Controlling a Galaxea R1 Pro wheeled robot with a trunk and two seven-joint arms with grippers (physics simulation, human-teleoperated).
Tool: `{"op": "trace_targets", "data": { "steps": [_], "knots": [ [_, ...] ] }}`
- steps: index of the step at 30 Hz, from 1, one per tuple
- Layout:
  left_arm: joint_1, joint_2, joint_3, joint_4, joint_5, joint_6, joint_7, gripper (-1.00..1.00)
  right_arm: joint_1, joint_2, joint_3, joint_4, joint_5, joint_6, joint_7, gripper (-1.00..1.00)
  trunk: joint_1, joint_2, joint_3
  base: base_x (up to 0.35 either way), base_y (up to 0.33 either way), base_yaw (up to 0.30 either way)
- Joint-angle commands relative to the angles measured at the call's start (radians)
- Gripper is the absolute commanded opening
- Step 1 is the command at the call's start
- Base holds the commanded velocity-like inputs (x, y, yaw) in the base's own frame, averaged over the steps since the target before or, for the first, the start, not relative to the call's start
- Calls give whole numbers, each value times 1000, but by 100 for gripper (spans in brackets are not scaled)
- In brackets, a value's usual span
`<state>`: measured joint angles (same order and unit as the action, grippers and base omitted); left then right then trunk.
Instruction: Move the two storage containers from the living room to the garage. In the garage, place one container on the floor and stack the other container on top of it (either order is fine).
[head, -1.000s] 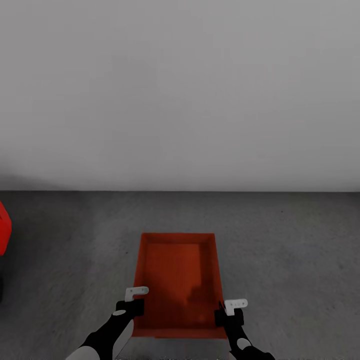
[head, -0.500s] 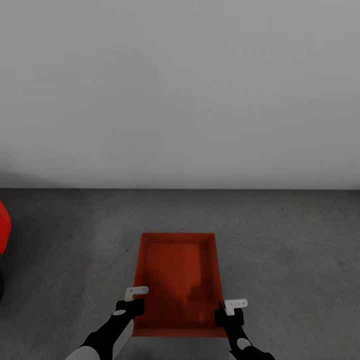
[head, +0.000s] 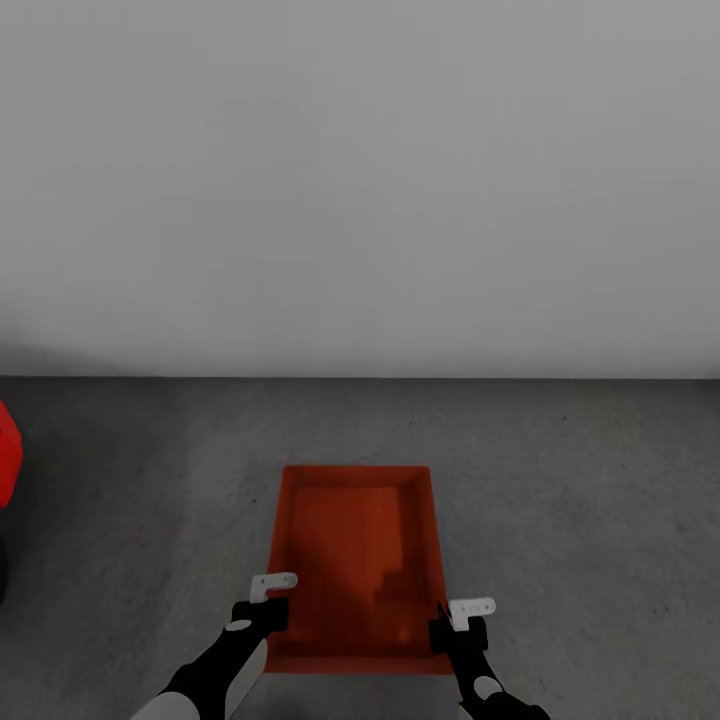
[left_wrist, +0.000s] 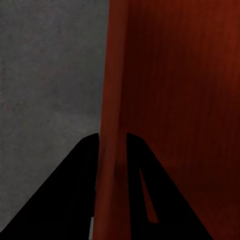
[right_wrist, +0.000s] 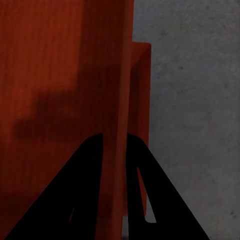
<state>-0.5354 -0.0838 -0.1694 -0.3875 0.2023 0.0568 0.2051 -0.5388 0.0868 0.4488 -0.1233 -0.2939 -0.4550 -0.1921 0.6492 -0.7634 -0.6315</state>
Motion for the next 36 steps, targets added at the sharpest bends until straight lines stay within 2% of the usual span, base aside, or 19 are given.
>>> {"op": "trace_targets", "data": {
  "steps": [1, 16, 36],
  "knots": [
    [0, 4, -8, 21, 9, 8, 16, -100, -1, -9, -13, -1, -11, -56, -57, -100, 0, -1, -1, 0, 0, 0],
    [0, 4, -8, 21, 9, 8, 14, -100, -1, -9, -13, -1, -11, -56, -57, -100, 0, -1, -1, 0, -124, 0],
    [0, 4, -8, 21, 8, 8, 16, -100, -1, -9, -13, -1, -11, -56, -56, -100, 0, -1, -1, 0, -7, 0]
  ]
}}
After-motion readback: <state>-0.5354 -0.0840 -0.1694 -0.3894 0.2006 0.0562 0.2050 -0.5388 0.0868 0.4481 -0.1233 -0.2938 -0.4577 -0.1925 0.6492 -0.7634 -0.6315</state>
